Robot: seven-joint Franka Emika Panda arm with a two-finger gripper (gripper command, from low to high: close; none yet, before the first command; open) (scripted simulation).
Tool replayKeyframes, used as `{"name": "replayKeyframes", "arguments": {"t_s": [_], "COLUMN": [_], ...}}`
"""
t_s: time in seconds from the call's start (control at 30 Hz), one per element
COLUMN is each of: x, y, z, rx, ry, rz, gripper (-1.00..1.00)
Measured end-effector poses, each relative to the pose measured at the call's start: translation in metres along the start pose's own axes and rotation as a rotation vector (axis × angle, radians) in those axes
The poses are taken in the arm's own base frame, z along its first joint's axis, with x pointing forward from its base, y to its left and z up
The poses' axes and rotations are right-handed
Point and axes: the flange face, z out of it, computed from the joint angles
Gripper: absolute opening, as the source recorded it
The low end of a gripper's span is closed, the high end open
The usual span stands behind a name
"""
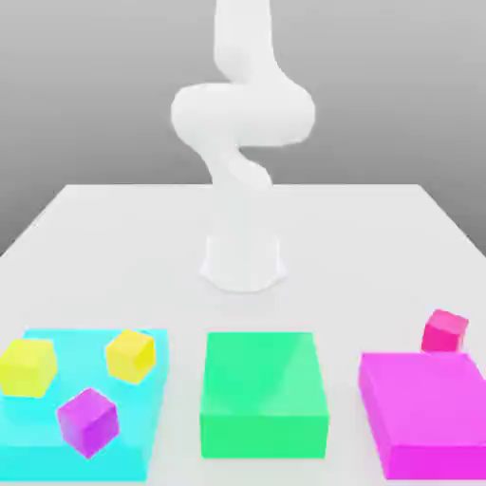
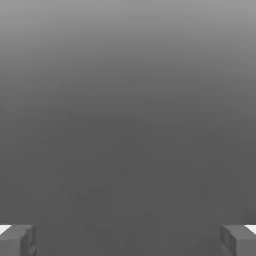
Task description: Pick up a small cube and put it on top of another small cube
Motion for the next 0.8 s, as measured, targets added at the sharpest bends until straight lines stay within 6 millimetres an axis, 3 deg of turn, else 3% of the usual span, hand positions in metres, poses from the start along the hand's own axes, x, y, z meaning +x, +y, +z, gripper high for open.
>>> {"name": "replayKeyframes", "arguments": {"t_s": [0.17, 0.37, 0.53, 0.6, 0.7, 0.8], "x": [-0.090, -0.230, -0.357, -0.415, -0.482, -0.509], "y": [-0.035, -0.042, -0.014, 0.004, 0.044, 0.067], "z": [0.108, 0.200, 0.246, 0.252, 0.261, 0.280], "rx": [-0.054, -0.120, -0.178, -0.195, -0.236, -0.253], "ry": [-0.177, -0.370, -0.520, -0.583, -0.665, -0.691], "rz": [-0.164, -0.374, -0.561, -0.659, -0.772, -0.795], "gripper": [0.00, 0.00, 0.00, 0.00, 0.00, 0.00]}}
